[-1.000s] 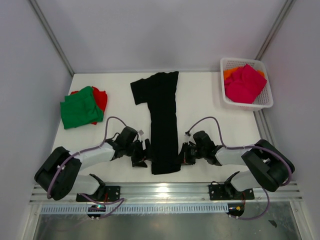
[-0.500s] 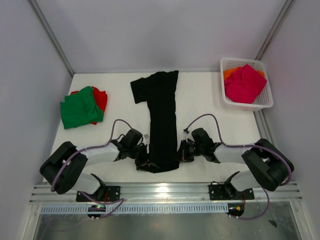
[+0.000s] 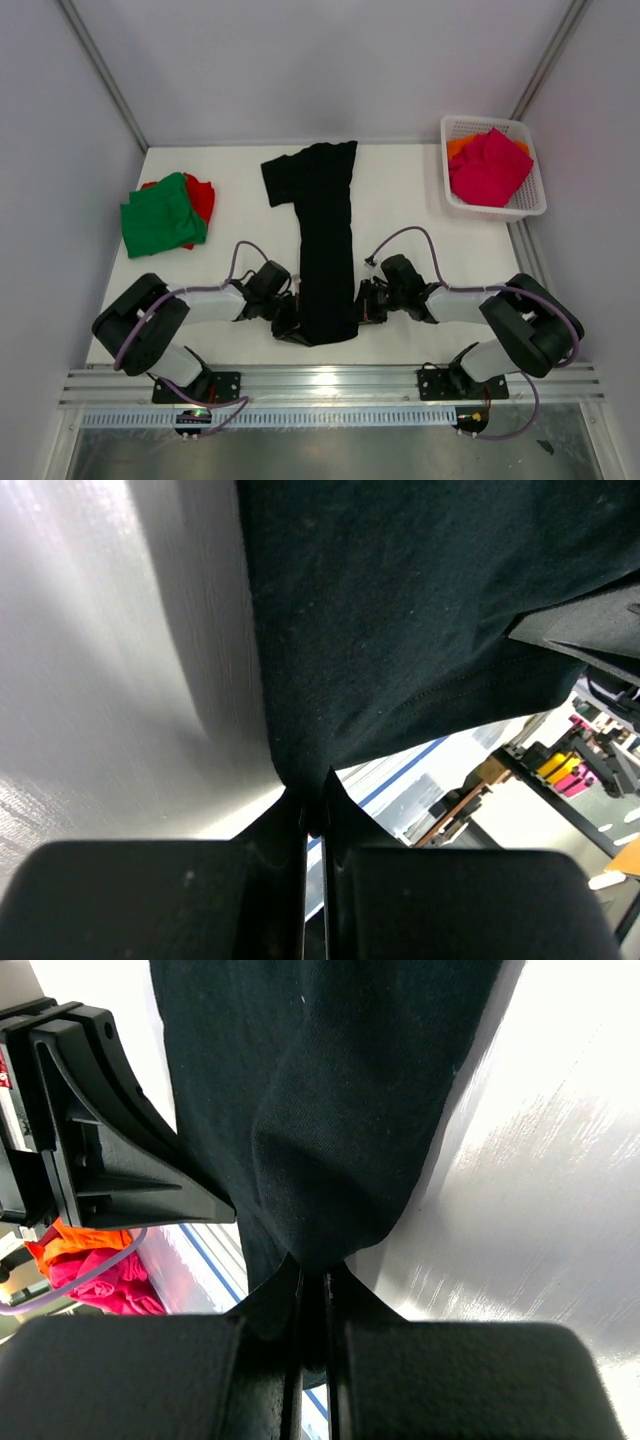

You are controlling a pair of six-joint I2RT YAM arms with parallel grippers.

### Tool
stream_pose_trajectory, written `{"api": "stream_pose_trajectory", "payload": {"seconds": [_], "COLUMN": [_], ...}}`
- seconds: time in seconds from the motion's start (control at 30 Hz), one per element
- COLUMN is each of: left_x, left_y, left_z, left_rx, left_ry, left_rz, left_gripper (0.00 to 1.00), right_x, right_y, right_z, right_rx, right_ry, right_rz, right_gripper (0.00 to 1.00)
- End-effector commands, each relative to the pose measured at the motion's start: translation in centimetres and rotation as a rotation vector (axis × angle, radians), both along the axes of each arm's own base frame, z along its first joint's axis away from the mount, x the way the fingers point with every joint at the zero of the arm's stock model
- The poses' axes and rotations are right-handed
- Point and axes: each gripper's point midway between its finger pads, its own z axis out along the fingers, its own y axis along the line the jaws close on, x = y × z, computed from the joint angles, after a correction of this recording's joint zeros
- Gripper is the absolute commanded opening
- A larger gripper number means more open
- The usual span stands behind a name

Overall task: Fold and stack the t-shirts
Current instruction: Grab the bottom of the folded rectangular tshirt with both arms

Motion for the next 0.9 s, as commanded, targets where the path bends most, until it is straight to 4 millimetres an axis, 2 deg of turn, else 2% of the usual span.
{"api": "stream_pose_trajectory", "payload": {"seconds": [0.0, 0.07, 0.1, 0.17, 0.2, 0.27, 0.3, 0.4, 0.5, 0.73, 0.87], "left_x": [0.8, 1.0, 2.0, 2.6, 3.7, 4.3, 5.3, 6.4, 7.0, 8.4, 9.8], "left_y": [1.9, 2.2, 1.5, 1.5, 0.6, 0.5, -0.2, -0.9, -1.2, -1.6, -2.1], "left_z": [-2.0, -1.6, -0.7, -0.1, 1.0, 1.8, 3.0, 4.7, 5.5, 6.2, 7.2], "left_rx": [0.155, 0.183, 0.175, 0.2, 0.186, 0.203, 0.189, 0.185, 0.19, 0.216, 0.228], "left_ry": [-0.055, -0.067, -0.095, -0.111, -0.14, -0.159, -0.188, -0.226, -0.244, -0.278, -0.311], "left_rz": [0.0, -0.028, -0.033, -0.059, -0.064, -0.082, -0.082, -0.101, -0.117, -0.133, -0.141], "left_gripper": [0.0, 0.0, 0.0, 0.0, 0.0, 0.0, 0.0, 0.0, 0.0, 0.0, 0.0], "right_x": [1.3, 1.4, 1.5, 1.7, 1.7, 2.1, 2.2, 2.6, 3.2, 4.6, 7.0], "right_y": [0.9, 1.0, 1.0, 1.2, 1.2, 1.4, 1.4, 1.7, 1.9, 2.4, 2.6], "right_z": [1.0, 1.1, 1.1, 1.2, 1.2, 1.5, 1.6, 2.0, 2.2, 2.7, 3.6], "right_rx": [0.029, 0.029, 0.028, 0.029, 0.028, 0.031, 0.03, 0.029, 0.025, -0.008, -0.018], "right_ry": [-0.063, -0.065, -0.067, -0.071, -0.071, -0.082, -0.084, -0.095, -0.105, -0.133, -0.166], "right_rz": [0.016, 0.015, 0.015, 0.015, 0.016, 0.016, 0.016, 0.017, 0.02, 0.046, 0.043], "right_gripper": [0.03, 0.03, 0.03, 0.03, 0.03, 0.03, 0.03, 0.03, 0.03, 0.03, 0.03]}}
